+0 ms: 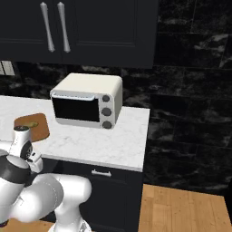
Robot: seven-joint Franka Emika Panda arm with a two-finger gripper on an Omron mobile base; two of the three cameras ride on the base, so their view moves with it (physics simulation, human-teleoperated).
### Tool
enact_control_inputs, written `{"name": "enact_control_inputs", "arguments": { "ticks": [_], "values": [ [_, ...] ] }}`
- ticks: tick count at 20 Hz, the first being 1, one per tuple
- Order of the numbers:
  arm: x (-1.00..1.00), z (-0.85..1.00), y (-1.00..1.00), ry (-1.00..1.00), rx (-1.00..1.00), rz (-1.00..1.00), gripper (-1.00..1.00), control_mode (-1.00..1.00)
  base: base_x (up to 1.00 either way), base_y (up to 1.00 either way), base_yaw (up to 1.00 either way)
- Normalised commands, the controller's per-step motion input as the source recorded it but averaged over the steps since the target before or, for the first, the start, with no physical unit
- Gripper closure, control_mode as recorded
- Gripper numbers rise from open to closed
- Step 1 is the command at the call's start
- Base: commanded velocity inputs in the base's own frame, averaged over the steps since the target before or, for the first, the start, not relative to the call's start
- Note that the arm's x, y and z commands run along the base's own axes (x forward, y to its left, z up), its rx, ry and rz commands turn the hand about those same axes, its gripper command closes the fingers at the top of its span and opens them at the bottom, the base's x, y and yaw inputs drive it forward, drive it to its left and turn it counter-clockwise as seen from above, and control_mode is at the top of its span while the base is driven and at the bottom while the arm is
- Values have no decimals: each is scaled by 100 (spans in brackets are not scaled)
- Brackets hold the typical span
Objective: Place the appropriate cutting tool for cutting the potato skin on the cutting board.
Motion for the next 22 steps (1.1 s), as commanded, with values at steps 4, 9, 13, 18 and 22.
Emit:
{"name": "enact_control_inputs", "arguments": {
  "ticks": [4,9,13,18,22],
  "values": [
    [11,-42,44,8,-5,0,-100,-100,0,0,0],
    [11,-37,39,7,-1,0,-100,-100,0,0,0],
    [0,-37,32,5,-1,0,-100,-100,0,0,0],
    [-6,-31,33,4,-5,0,-100,-100,0,0,0],
    [-35,-17,32,4,-3,0,-100,-100,0,0,0]
  ]
}}
